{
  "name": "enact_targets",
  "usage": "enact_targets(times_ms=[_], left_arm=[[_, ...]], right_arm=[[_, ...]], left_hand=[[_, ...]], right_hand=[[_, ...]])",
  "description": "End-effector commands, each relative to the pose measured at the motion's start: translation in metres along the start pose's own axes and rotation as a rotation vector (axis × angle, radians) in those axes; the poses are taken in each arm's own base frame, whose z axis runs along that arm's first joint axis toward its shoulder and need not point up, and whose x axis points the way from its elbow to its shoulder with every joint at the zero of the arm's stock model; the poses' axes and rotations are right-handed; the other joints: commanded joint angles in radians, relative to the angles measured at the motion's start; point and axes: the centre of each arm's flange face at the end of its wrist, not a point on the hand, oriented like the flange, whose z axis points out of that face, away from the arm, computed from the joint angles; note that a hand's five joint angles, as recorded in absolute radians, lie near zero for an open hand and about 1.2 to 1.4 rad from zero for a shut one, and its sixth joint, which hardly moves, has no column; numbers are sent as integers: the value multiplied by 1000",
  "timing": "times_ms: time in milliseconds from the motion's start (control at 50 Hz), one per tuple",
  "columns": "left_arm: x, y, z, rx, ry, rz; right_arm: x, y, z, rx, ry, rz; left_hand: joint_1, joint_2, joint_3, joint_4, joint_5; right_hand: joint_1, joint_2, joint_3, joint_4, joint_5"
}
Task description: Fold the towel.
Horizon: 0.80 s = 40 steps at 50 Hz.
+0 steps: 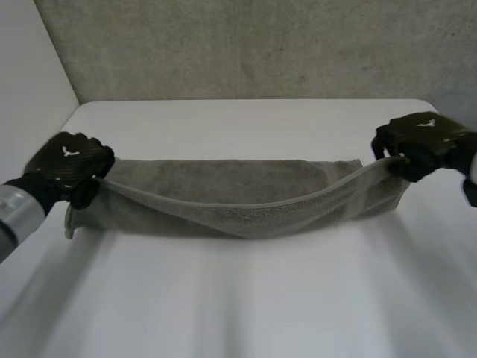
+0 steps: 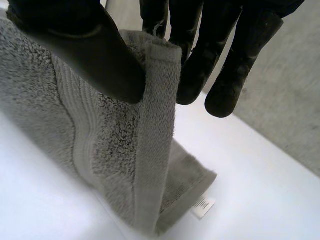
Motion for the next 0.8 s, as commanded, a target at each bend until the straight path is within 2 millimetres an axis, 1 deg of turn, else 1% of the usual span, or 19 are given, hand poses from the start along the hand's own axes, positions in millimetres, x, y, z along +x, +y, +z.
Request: enact_targets(times_ms=[20, 40, 60, 100, 120, 160, 180, 200, 220, 260, 420, 520, 540, 560, 580, 600, 620, 700, 800], left_arm=[[5, 33, 52, -55, 58, -28], [7, 38, 66, -64, 66, -28], [7, 38, 66, -64, 66, -28], [4, 48, 92, -67, 51, -16], [4, 48, 92, -67, 51, -16], [-5, 55, 113, -60, 18, -3], [-5, 55, 114, -60, 18, -3], [-9, 58, 123, -56, 0, 4], [-9, 58, 123, -56, 0, 4], [-14, 66, 142, -53, -34, 15], [-14, 76, 178, -21, -77, 41], [-9, 79, 191, 4, -74, 47], [-6, 80, 192, 6, -70, 47], [-6, 80, 193, 6, -70, 47], [-2, 80, 193, 7, -62, 48], [-2, 80, 193, 7, -62, 48], [3, 78, 193, 9, -55, 47], [16, 66, 193, 32, -30, 49], [12, 50, 185, 51, -34, 53]], right_arm=[[-4, 21, 61, -75, 25, -42], [-2, 25, 72, -79, 39, -50], [-2, 25, 72, -79, 39, -50], [4, 32, 91, -70, 69, -56], [4, 32, 91, -70, 69, -56], [9, 35, 108, -45, 111, -71], [9, 35, 108, -44, 111, -71], [11, 37, 116, -35, 137, -75], [13, 39, 123, -27, 165, -76], [15, 42, 130, -19, 195, -79], [28, 53, 159, 27, 280, -100], [25, 57, 172, 43, 275, -112], [24, 57, 174, 48, 278, -113], [24, 57, 174, 48, 278, -113], [22, 57, 176, 46, 277, -115], [19, 55, 176, 49, 279, -120], [19, 55, 176, 49, 279, -120], [11, 43, 173, 67, 273, -137], [-3, 26, 160, 84, 248, -142]], left_hand=[[-8, -111, -145, -115, -236], [-8, -111, -145, -115, -236], [-8, -111, -145, -115, -236], [-8, -111, -145, -115, -236], [-8, -111, -145, -115, -236], [-8, -111, -145, -115, -236], [-8, -111, -145, -115, -236], [-8, -111, -145, -115, -236], [-8, -111, -145, -115, -236], [-8, -111, -145, -115, -236], [-8, -111, -145, -115, -236], [-8, -111, -145, -115, -236], [-51, -154, -188, -158, -279], [-52, -155, -188, -159, -280], [-668, -771, -804, -775, -896], [-674, -777, -811, -781, -902], [-1174, -1277, -1311, -1281, -1402], [-1223, -1326, -1360, -1330, -1451], [-1220, -1323, -1357, -1327, -1448]], right_hand=[[85, 82, 66, 66, 60], [85, 82, 66, 66, 60], [85, 82, 66, 66, 60], [85, 82, 66, 66, 60], [85, 82, 66, 66, 60], [85, 82, 66, 66, 60], [85, 82, 66, 66, 60], [85, 82, 66, 66, 60], [85, 82, 66, 66, 60], [85, 82, 66, 66, 60], [85, 82, 66, 66, 60], [85, 82, 66, 66, 60], [-248, -252, -268, -267, -273], [-252, -255, -271, -271, -276], [-691, -694, -710, -710, -715], [-724, -727, -743, -743, -749], [-725, -728, -744, -744, -749], [-924, -927, -943, -943, -948], [-910, -913, -929, -929, -934]])
